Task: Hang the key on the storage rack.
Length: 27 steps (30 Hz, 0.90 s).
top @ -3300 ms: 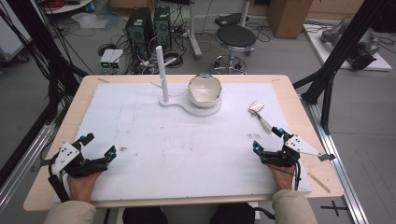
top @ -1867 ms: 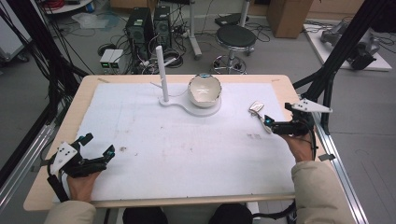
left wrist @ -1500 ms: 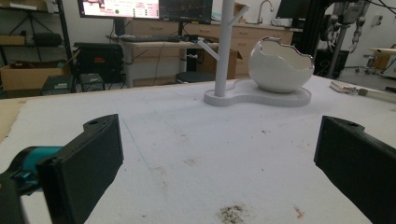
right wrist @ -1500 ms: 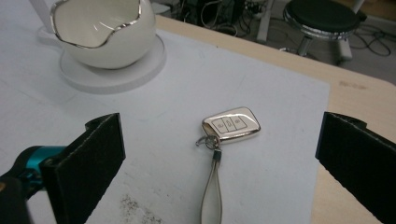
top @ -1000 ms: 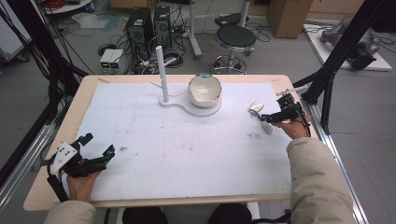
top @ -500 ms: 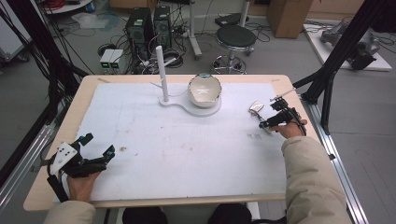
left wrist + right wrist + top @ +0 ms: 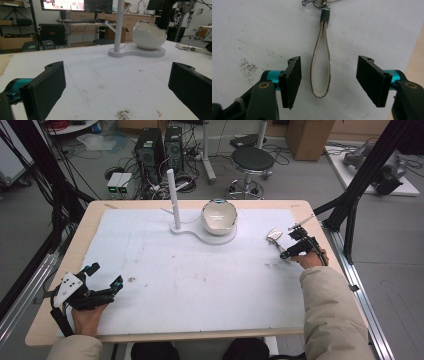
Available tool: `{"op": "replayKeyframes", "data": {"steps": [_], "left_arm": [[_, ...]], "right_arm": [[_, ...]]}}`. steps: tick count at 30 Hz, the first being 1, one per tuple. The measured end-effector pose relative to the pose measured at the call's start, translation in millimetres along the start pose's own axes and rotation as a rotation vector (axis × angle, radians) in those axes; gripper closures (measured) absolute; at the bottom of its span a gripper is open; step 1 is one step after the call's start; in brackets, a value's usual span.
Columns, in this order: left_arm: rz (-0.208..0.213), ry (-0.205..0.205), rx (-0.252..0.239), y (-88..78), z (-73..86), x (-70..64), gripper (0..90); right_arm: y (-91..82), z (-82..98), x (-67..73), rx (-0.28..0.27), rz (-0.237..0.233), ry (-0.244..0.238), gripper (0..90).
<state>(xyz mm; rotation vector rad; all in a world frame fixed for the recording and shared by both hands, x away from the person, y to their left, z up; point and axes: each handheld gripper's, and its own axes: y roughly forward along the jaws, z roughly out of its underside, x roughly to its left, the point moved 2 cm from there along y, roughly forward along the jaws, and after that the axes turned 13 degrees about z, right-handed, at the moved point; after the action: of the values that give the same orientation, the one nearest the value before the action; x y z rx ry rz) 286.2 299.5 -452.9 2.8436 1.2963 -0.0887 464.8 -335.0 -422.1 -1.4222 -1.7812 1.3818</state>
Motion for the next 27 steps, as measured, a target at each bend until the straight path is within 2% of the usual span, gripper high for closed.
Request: {"op": "replayKeyframes", "data": {"steps": [2, 3, 4, 8, 13, 22, 27], "left_arm": [[-0.001, 0.002, 0.0, 0.1, 0.0, -0.3, 1.7], [0.0, 0.007, 0.001, 0.0, 0.0, -0.4, 1.7], [0.0, 0.007, 0.0, 0.1, 0.1, -1.0, 1.7], [0.0, 0.008, 0.0, -0.1, 0.0, -0.6, 1.7], [0.001, 0.008, 0.0, -0.1, 0.0, -0.6, 1.7], [0.0, 0.008, 0.0, 0.0, 0.0, -0.6, 1.7], [0.0, 0.008, 0.0, 0.0, 0.0, -0.6, 1.7]], "right_arm": [[0.4, 0.2, 0.2, 0.004, -0.001, -0.002, 41.5], [0.8, 0.5, 0.7, 0.01, -0.004, -0.016, 47.2], [0.8, 0.5, 0.7, 0.01, -0.004, -0.016, 47.2], [1.0, 0.5, 1.6, 0.028, -0.003, -0.031, 58.8], [2.3, 0.4, 2.0, 0.04, -0.011, -0.037, 64.0], [3.3, -1.5, 5.9, 0.051, 0.014, -0.068, 84.7], [2.4, -2.7, 10.0, 0.058, 0.025, -0.106, 87.0]]}}
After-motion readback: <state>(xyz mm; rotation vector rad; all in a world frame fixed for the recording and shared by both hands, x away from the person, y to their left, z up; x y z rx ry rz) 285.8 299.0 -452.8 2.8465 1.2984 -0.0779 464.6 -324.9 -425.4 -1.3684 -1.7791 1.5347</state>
